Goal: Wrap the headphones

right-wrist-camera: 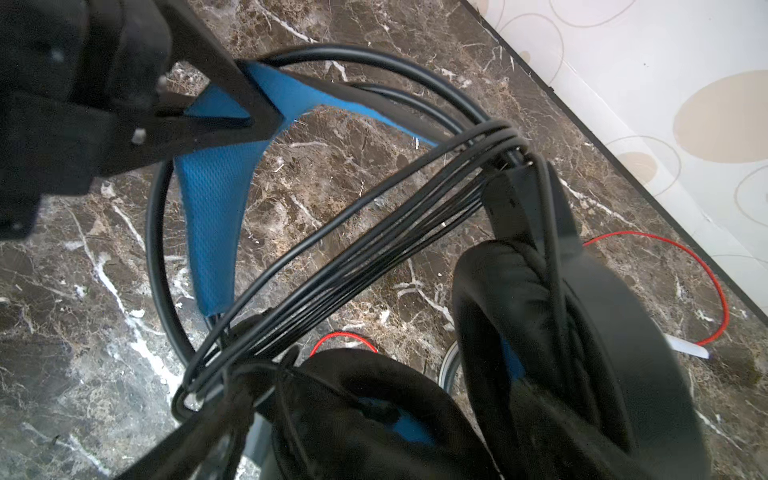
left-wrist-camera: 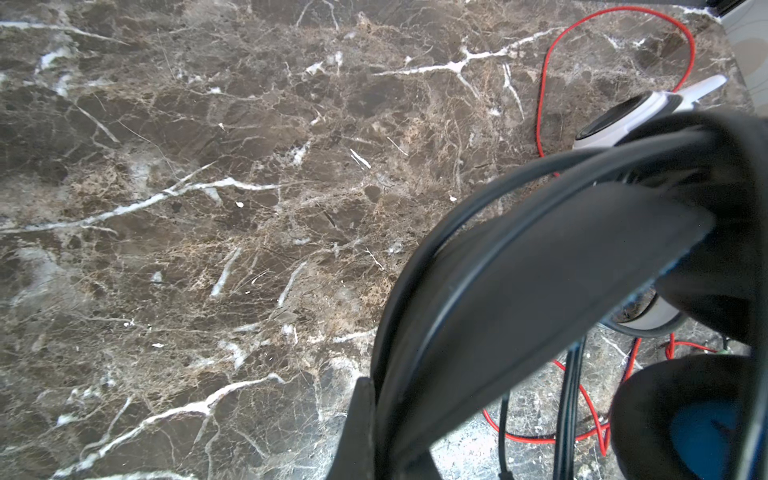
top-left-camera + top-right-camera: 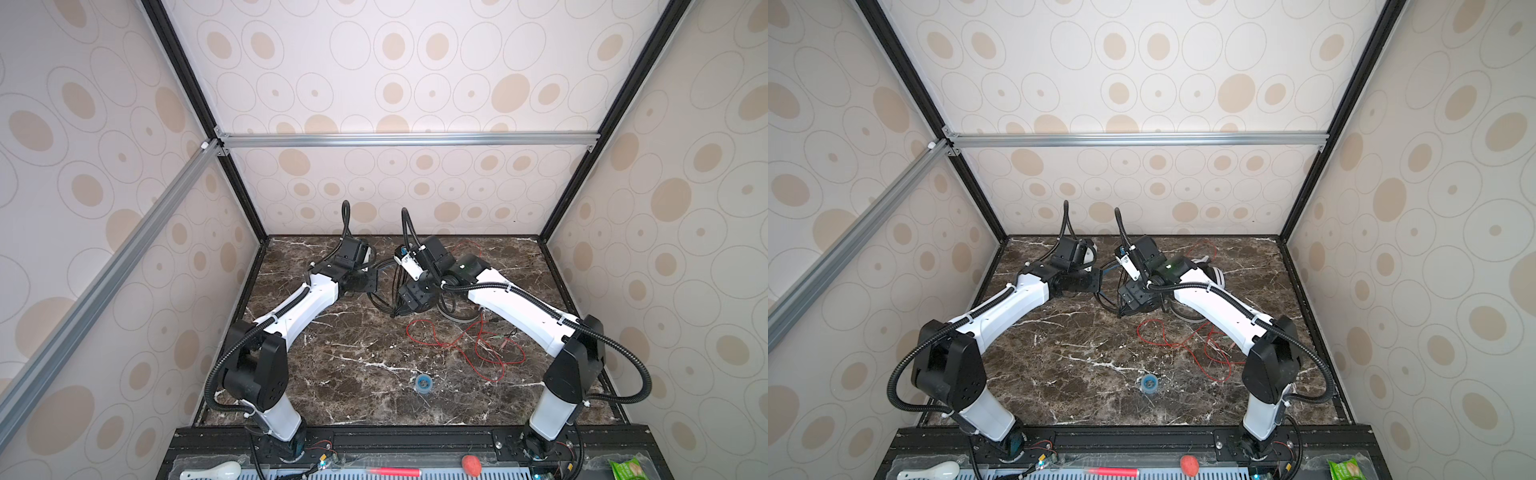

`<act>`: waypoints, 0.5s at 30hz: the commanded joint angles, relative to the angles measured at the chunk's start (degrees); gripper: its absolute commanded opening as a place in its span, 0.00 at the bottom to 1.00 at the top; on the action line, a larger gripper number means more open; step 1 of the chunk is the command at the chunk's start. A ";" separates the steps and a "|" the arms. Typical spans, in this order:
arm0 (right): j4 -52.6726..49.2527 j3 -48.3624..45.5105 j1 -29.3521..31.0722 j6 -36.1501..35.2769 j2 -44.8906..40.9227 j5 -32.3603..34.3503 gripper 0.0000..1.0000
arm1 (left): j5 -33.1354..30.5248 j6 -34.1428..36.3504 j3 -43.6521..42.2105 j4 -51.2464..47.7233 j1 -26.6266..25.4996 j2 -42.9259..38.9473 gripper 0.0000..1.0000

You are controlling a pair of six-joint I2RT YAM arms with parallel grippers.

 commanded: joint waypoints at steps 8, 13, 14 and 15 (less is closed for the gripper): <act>0.09 0.56 -1.22 -0.60 -3.37 3.79 1.00 | -0.65 0.93 2.48 -1.76 2.89 0.57 0.00; 0.95 1.25 -1.17 -0.82 -3.01 4.52 1.00 | -0.46 1.63 3.34 -2.09 3.25 1.73 0.00; 1.00 1.73 -1.15 -0.87 -2.78 4.82 1.00 | -0.46 1.77 3.46 -2.12 3.25 1.89 0.00; 1.15 2.42 -1.16 -1.00 -2.43 5.11 1.00 | -0.48 1.81 3.36 -2.09 3.33 2.00 0.00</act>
